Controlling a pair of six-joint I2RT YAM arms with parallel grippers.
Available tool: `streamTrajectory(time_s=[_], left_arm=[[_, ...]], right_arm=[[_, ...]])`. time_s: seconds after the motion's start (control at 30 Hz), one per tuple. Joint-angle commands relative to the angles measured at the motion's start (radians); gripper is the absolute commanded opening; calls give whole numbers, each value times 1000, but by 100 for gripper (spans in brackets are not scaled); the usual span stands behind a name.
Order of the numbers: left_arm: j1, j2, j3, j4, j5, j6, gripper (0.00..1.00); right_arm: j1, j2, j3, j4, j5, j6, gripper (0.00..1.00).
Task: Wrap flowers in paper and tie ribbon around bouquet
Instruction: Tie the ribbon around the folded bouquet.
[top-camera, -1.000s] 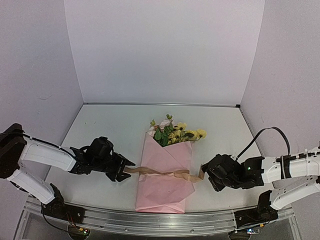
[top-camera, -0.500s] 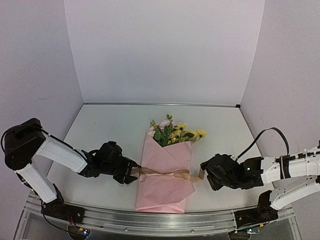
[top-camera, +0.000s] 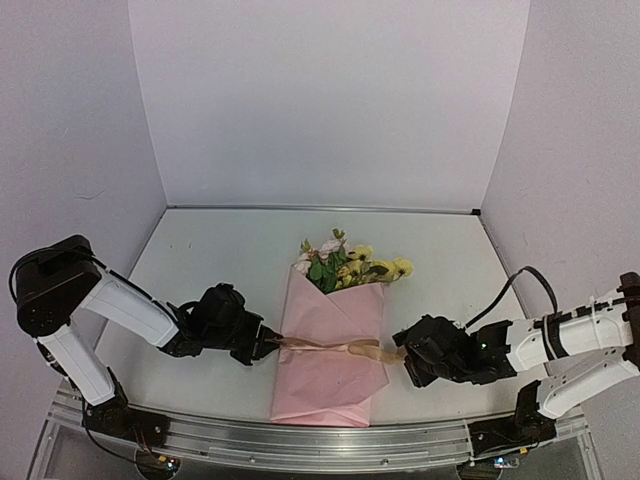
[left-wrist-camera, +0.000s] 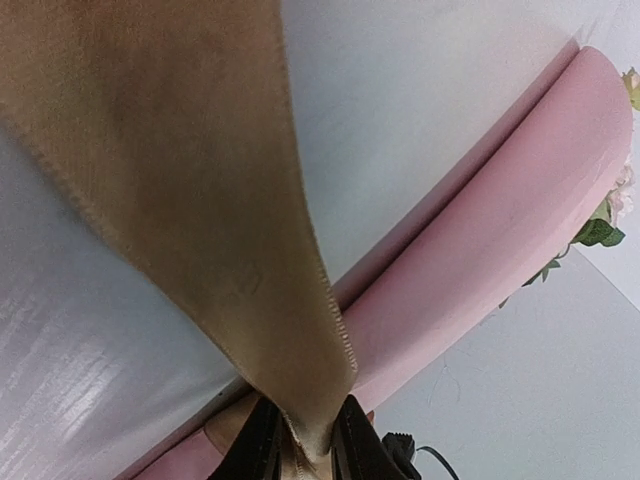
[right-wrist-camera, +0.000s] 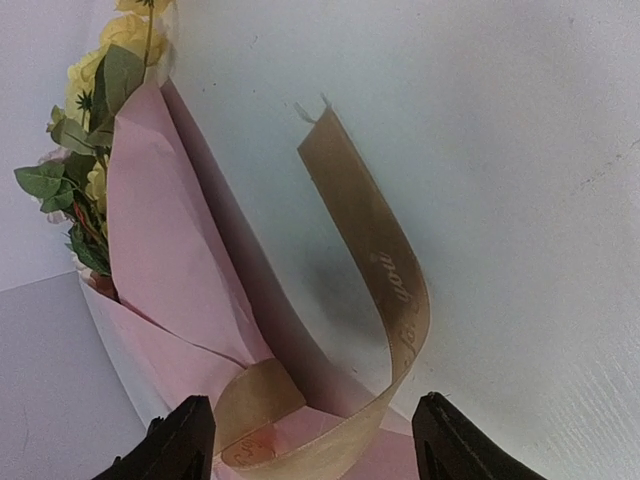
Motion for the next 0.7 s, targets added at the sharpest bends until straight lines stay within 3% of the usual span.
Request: streamTrajectory(time_s=[0.0,0.43,0.67], left_arm=[[-2,8,-15,54,-7,-2,14],[-3,0,-1,34,-8,27,9],[-2,-27,18,-15,-23,59,8]], right_arm=[[9,29,-13,68,-21,38,69],[14,72,0,142,-78,60,78],[13,84,-25,171,-41,81,59]])
